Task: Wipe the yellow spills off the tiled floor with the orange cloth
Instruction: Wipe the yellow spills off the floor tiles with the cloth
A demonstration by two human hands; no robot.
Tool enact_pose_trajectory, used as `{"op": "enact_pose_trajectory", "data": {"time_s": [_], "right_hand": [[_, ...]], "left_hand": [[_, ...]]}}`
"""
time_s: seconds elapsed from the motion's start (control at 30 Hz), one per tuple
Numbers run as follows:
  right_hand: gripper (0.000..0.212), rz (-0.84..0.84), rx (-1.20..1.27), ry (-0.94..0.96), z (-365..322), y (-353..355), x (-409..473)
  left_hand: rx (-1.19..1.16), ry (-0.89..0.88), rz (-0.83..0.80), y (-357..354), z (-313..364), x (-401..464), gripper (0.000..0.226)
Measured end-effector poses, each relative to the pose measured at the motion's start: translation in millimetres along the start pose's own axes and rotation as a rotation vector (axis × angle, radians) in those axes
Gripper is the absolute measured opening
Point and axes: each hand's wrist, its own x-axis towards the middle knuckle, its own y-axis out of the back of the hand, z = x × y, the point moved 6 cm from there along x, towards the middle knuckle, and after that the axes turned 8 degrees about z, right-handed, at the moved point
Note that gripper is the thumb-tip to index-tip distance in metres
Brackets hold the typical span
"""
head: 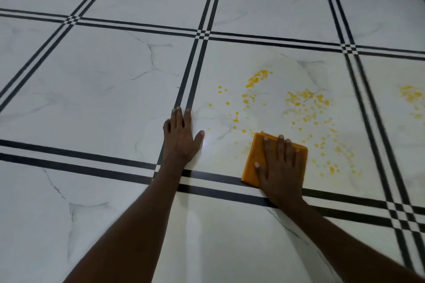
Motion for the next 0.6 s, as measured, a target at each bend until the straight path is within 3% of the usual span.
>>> {"op": "enact_pose_trajectory", "data": {"time_s": [0.07,0.2,0.33,0.4,0.47,0.53,0.6], "right_hand": [[0.078,0.058,0.002,-0.016,-21.7,-5.8,-16.4],[0.083,-0.002,0.085,0.291,-79.0,-10.1,-72.8],[0.08,-0.009,0.05,0.582,-75.5,-22.9,35.7],[0.077,0.044,0.01,0.417,-43.1,-31.3,127.4],[0.073,0.095,-0.025,0.092,-2.5,-24.3,176.5],[0.072,0.112,-0.018,-0.116,7.0,-18.7,154.8],[0.074,0.085,-0.032,-0.143,-17.7,-11.5,87.6]], "left_hand": [[0.016,0.009,0.038,-9.8,-12.6,1.0,0.079],[0.013,-0.005,0.048,-15.4,-14.2,-0.9,0.072],[0.016,0.009,0.035,-12.2,-18.5,1.7,0.073],[0.016,0.016,0.031,-15.7,-18.6,3.6,0.073],[0.018,0.02,0.034,-16.7,-19.9,3.4,0.073],[0.019,0.017,0.029,-18.2,-19.7,4.6,0.072],[0.023,0.021,0.009,-16.8,-20.9,6.3,0.072]]}}
